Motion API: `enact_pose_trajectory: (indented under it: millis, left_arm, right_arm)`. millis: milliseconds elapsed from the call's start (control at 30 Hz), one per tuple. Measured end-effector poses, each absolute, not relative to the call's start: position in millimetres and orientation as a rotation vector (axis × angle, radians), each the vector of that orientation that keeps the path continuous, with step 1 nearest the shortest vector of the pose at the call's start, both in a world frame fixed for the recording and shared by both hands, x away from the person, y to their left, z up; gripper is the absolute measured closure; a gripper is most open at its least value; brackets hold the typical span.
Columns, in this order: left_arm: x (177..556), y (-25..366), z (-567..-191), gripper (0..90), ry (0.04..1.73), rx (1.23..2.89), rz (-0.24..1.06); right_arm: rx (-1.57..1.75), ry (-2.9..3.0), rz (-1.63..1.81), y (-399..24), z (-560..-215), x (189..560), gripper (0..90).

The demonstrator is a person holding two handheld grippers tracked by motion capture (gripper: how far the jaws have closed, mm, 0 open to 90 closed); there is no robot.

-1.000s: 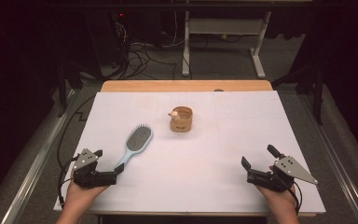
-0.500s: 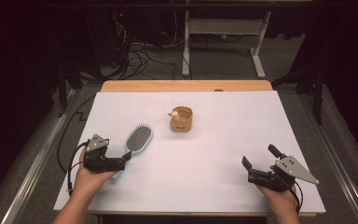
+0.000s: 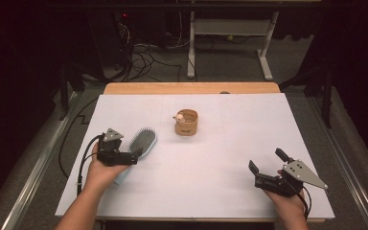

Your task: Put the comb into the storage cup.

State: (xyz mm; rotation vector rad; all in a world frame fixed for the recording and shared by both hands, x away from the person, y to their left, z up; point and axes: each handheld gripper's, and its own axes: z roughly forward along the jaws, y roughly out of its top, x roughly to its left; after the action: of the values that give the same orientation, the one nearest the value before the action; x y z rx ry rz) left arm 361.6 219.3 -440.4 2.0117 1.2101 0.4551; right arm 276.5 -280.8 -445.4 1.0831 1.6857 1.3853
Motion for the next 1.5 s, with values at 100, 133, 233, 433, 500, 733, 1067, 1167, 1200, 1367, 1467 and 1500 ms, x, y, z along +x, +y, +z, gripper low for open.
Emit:
enact_pose_trajectory:
  millis: [100,133,233,433,500,733,1067,1167,1200,1367,1467,1500]
  left_arm:
    - [368,215,-441,0.8,1.215,2.020,0.449]
    - [370,214,-441,0.8,1.219,2.034,0.452]
    - [377,210,-443,0.9,1.228,2.047,0.446]
    - [389,202,-445,1.6,1.247,2.088,0.430]
    - [391,199,-445,1.6,1.247,2.100,0.432]
    - [399,194,-451,3.2,1.267,2.139,0.385]
    - [407,189,-455,6.3,1.338,2.183,0.375]
    - [409,187,-456,6.6,1.353,2.211,0.358]
    - [410,186,-457,7.0,1.357,2.219,0.354]
    - [413,183,-459,8.0,1.373,2.251,0.334]
    - [414,182,-459,8.7,1.373,2.261,0.326]
    - [414,182,-460,8.9,1.371,2.265,0.318]
  right_arm:
    - [1.086,1.687,1.384,-281,-446,277,0.5]
    - [1.085,1.688,1.385,-281,-446,277,0.6]
    - [1.086,1.688,1.385,-281,-446,277,0.5]
    - [1.083,1.691,1.386,-281,-446,277,0.5]
    - [1.083,1.692,1.386,-281,-446,278,0.5]
    - [1.088,1.693,1.389,-281,-447,278,0.5]
    - [1.087,1.693,1.389,-281,-447,278,0.5]
    - [1.088,1.692,1.389,-282,-447,278,0.5]
    - [1.089,1.691,1.388,-282,-447,278,0.5]
    - [1.086,1.693,1.388,-281,-447,278,0.5]
    - [1.085,1.693,1.388,-282,-447,278,0.5]
    - [1.084,1.693,1.388,-282,-447,278,0.5]
